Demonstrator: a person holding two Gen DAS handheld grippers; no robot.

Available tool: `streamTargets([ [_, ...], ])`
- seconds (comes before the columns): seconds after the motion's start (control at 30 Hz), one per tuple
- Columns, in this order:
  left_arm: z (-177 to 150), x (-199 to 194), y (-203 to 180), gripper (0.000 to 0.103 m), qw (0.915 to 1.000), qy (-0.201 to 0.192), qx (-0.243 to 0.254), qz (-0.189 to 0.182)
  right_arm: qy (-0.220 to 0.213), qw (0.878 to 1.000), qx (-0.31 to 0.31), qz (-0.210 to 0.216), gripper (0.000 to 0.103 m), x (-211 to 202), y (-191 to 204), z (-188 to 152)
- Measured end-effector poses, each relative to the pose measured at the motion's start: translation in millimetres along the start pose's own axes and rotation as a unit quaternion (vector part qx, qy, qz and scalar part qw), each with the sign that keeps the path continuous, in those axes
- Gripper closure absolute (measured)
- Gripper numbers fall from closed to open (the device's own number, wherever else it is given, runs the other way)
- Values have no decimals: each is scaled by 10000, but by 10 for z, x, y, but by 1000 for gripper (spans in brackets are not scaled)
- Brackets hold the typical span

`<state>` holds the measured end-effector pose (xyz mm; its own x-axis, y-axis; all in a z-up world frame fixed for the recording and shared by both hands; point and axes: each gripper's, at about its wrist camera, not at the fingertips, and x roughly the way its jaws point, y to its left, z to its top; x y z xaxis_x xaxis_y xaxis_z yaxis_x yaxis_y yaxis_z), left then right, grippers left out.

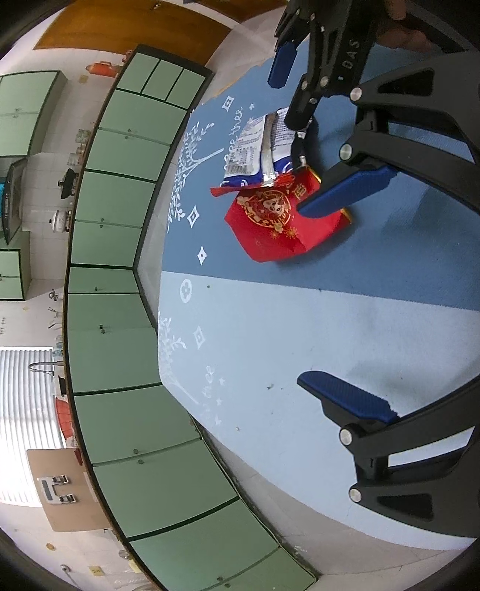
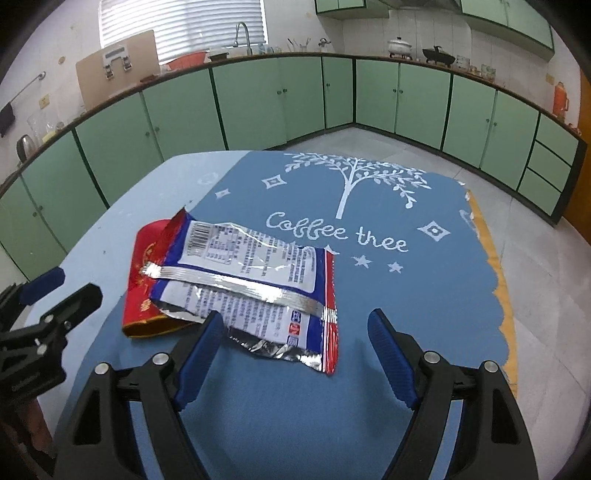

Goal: Collect trash
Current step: 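Grasp the silver foil wrapper with the right gripper while the left approaches the red packet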

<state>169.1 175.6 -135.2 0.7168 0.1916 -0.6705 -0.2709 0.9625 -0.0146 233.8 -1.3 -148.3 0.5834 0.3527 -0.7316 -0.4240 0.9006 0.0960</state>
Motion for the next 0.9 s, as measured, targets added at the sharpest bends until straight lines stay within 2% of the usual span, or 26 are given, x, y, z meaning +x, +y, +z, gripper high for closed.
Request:
streamTargets([
  [0.17, 14, 65, 30, 21, 10000, 48, -16, 31, 141, 9998, -13, 111, 26, 165, -6, 65],
  [0.23, 15, 84, 37, 21, 10000, 64, -24, 37, 273, 9995, -1, 179, 40, 240, -6, 66],
  [0.3, 19, 108, 42, 21, 10000, 86, -27, 40, 321, 9993, 14, 195, 44, 279, -19, 72],
  [0.37, 16, 129, 36, 21, 9999, 117, -19, 35, 305, 9993, 23, 216, 53, 284, -32, 87],
  [0.53, 21, 138, 4, 21, 9999, 126, -3, 15, 274, 9995, 86, 149, 85, 267, -92, 102],
  [0.6, 30, 136, -22, 21, 9999, 121, 12, -15, 275, 9994, 113, 174, 91, 254, -115, 106],
  [0.7, 25, 129, -50, 21, 9999, 120, 24, -35, 287, 9994, 0, 173, 91, 249, -115, 124],
  [0.8, 13, 137, -59, 21, 9999, 144, 5, -53, 200, 9998, -44, 53, 72, 207, -114, 109],
  [0.9, 10, 140, -70, 21, 9999, 155, 4, -66, 34, 10000, -29, 70, 64, 176, -116, 148],
])
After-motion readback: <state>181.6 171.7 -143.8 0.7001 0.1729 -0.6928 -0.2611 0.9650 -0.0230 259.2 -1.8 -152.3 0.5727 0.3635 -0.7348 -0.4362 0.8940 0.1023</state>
